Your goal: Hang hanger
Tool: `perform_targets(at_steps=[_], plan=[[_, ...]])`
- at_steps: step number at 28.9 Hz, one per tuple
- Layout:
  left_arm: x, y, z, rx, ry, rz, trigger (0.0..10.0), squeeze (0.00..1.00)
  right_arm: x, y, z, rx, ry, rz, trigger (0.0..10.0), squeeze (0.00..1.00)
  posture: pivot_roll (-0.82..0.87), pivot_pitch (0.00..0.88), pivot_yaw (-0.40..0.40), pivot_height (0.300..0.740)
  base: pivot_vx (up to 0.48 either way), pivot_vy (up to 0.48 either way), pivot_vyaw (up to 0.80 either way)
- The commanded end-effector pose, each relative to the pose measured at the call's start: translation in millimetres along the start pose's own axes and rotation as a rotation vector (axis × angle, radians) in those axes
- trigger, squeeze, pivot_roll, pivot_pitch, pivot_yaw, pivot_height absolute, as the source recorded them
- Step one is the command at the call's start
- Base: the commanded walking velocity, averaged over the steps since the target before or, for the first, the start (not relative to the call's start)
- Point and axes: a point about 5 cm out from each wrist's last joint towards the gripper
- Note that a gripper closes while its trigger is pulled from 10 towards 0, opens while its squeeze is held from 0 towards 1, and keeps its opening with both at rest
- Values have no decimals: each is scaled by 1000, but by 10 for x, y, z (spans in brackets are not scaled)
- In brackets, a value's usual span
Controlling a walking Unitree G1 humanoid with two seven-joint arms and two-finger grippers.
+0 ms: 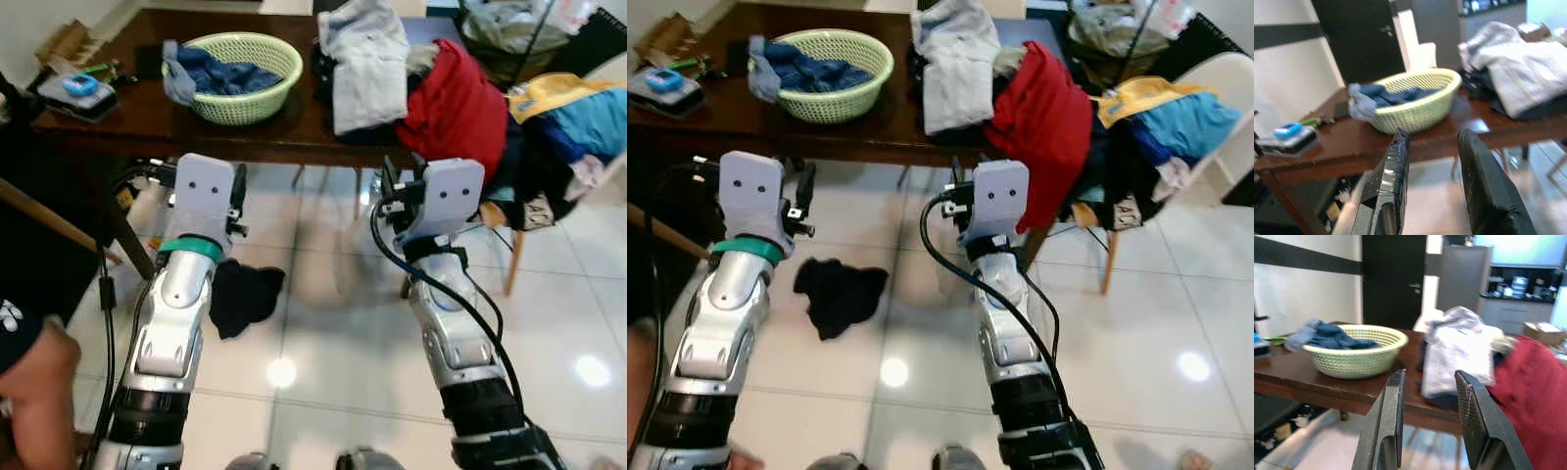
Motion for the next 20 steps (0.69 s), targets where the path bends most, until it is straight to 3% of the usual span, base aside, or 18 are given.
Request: perform_targets(at_steps=[1, 7, 13, 20], plan=[[-34, -18, 18, -13, 21, -4, 10000, 0, 4, 7, -4, -1, 4, -1, 10000, 0, 36, 0, 54, 733, 465, 0, 0], [-36, -24, 24, -17, 22, -4, 10000, 0, 4, 6, -6, -3, 7, -10, 10000, 0, 38, 0, 53, 733, 465, 0, 0], [-42, -29, 40, -20, 24, -5, 10000, 0, 5, 10, -8, -1, 9, -15, 10000, 0, 43, 2, 51, 733, 464, 0, -555], [-41, -27, 42, -22, 27, -6, 10000, 0, 13, 15, -12, 2, 6, -7, 10000, 0, 46, 4, 51, 733, 465, 0, 0]])
Point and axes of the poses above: a point about 5 cm out from each wrist's last joint towards the gripper, its own z axis pointing back from the gripper into the wrist, its own x axis along the axis of the wrist's last joint, y = z × x, and after that the axes turned 6 degrees about -z, right-handed
